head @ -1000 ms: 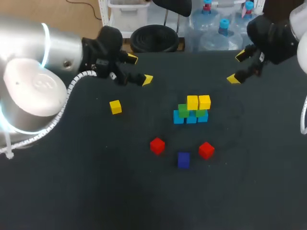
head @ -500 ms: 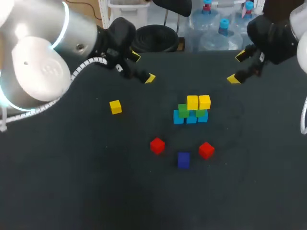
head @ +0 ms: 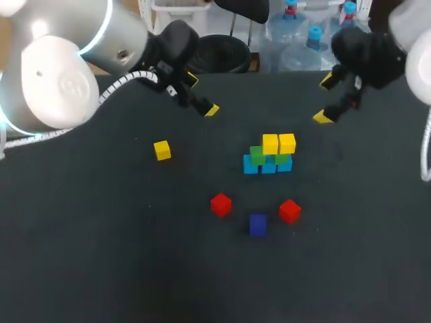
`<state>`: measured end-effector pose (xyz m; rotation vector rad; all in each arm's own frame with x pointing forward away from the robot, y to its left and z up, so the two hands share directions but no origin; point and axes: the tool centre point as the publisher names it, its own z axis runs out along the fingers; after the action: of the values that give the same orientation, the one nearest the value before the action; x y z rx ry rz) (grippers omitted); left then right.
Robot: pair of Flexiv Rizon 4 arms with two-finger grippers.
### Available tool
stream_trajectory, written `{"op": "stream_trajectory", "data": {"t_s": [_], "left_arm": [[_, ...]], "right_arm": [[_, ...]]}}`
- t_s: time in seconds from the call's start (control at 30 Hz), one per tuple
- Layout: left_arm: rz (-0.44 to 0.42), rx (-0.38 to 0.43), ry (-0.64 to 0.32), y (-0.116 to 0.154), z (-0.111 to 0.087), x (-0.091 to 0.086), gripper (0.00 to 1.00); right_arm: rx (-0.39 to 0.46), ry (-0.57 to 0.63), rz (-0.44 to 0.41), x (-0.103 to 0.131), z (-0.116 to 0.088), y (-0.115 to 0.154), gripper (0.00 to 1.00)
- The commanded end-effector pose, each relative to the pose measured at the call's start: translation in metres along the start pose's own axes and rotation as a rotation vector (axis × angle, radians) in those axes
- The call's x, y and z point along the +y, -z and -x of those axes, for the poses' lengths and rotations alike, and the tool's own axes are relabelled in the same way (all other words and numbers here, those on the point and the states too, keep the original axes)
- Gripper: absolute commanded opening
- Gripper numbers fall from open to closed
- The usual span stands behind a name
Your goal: Place the blue cubes, place green cubes on the blue cubes, place the yellow cubes on the green cubes, then place the red cubes on the yellow cubes, and place purple cube on the red cubes.
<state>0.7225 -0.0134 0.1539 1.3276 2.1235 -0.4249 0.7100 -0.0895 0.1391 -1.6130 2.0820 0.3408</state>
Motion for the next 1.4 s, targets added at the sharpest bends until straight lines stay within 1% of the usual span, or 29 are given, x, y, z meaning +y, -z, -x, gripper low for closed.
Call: {"op": "stream_trajectory", "data": {"t_s": [0.03,0.1,0.3,0.43,0.63,0.7,0.8,0.9,0.93,1.0,1.07,1.2,1.23,1.33,1.4], "left_arm": [[0.002,0.04,0.001,-0.001,0.003,0.001,1.0],[0.002,0.04,0.001,-0.001,0.003,0.001,1.0],[0.002,0.04,0.001,-0.001,0.003,0.001,1.0],[0.002,0.04,0.001,-0.001,0.003,0.001,1.0],[0.002,0.04,0.001,-0.001,0.003,0.001,1.0],[0.002,0.04,0.001,-0.001,0.003,0.001,1.0],[0.002,0.04,0.001,-0.001,0.003,0.001,1.0],[0.002,0.04,0.001,-0.001,0.003,0.001,1.0],[0.002,0.04,0.001,-0.001,0.003,0.001,1.0],[0.002,0.04,0.001,-0.001,0.003,0.001,1.0],[0.002,0.04,0.001,-0.001,0.003,0.001,1.0],[0.002,0.04,0.001,-0.001,0.003,0.001,1.0],[0.002,0.04,0.001,-0.001,0.003,0.001,1.0],[0.002,0.04,0.001,-0.001,0.003,0.001,1.0],[0.002,0.04,0.001,-0.001,0.003,0.001,1.0]], "right_arm": [[0.08,0.051,0.03,0.0,0.015,-0.013,1.0],[0.121,0.1,0.041,0.005,0.016,-0.022,1.0],[0.21,0.162,0.064,0.014,0.013,-0.045,1.0],[0.236,0.179,0.092,0.021,0.015,-0.05,1.0],[0.271,0.185,0.121,0.03,0.014,-0.049,1.0],[0.293,0.186,0.137,0.035,0.009,-0.049,1.0],[0.303,0.174,0.145,0.039,0.0,-0.054,1.0],[0.304,0.166,0.152,0.042,-0.003,-0.058,1.0],[0.304,0.164,0.152,0.042,-0.004,-0.061,0.96],[0.306,0.164,0.154,0.043,-0.004,-0.064,0.85],[0.308,0.165,0.158,0.043,-0.005,-0.068,0.77],[0.32,0.178,0.162,0.043,-0.006,-0.073,0.67],[0.319,0.178,0.163,0.043,-0.006,-0.073,0.63],[0.324,0.185,0.161,0.042,-0.006,-0.074,0.57],[0.326,0.187,0.163,0.042,-0.006,-0.074,0.5]]}}
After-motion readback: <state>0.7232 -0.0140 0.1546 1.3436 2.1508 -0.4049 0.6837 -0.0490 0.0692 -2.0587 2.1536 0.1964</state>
